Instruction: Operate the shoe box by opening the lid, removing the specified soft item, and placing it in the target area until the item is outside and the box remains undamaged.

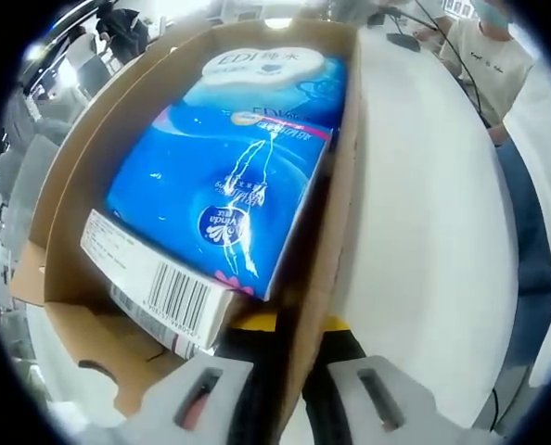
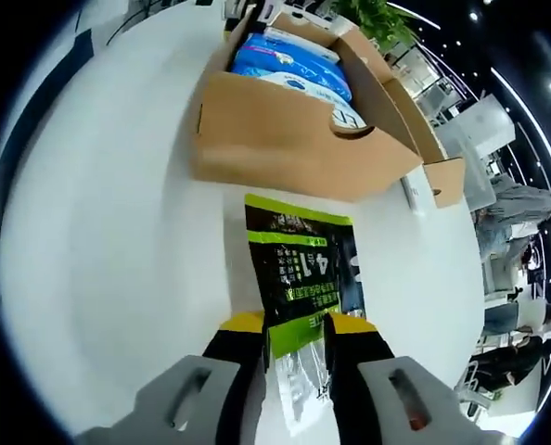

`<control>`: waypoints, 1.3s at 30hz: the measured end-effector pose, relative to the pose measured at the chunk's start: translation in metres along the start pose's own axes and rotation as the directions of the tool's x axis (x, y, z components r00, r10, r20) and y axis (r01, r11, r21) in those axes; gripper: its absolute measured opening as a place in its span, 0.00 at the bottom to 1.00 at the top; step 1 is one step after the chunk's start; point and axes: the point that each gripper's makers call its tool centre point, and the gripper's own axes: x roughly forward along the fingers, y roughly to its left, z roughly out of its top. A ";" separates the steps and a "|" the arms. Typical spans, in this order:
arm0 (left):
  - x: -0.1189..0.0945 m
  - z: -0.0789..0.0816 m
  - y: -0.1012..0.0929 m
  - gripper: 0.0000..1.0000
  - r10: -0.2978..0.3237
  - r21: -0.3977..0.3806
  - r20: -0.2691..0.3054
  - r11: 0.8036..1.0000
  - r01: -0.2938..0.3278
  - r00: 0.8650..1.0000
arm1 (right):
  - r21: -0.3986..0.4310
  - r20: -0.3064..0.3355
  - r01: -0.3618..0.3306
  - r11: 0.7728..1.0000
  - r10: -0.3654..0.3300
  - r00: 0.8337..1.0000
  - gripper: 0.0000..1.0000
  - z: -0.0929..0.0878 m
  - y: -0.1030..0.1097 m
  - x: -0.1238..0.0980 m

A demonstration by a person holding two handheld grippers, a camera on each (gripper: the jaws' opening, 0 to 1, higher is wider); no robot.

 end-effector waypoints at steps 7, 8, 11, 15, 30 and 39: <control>0.000 0.002 0.000 0.06 -0.001 0.000 0.000 1.000 0.001 1.000 | 0.047 -0.005 0.000 0.999 0.000 1.000 0.23 -0.002 0.010 -0.010; -0.001 0.002 -0.001 0.06 -0.004 -0.002 0.000 1.000 0.004 1.000 | 0.058 -0.003 0.001 0.998 -0.001 1.000 0.23 -0.002 0.011 -0.012; 0.000 0.001 0.001 0.05 -0.009 0.005 0.005 1.000 0.009 1.000 | 0.153 0.044 0.028 0.988 -0.035 0.998 0.25 0.000 0.009 -0.015; 0.002 0.000 0.002 0.05 -0.006 0.003 0.004 1.000 0.006 1.000 | 0.193 0.038 0.029 0.981 -0.037 0.999 0.28 -0.002 0.008 -0.016; 0.002 -0.002 0.003 0.06 0.000 -0.011 0.002 1.000 0.000 1.000 | 0.856 0.063 0.028 0.517 -0.158 0.985 0.47 0.004 -0.026 0.033; 0.001 -0.001 0.003 0.06 -0.003 -0.012 0.001 1.000 0.003 1.000 | 0.856 0.063 0.051 0.514 -0.201 0.978 0.46 0.000 -0.015 0.025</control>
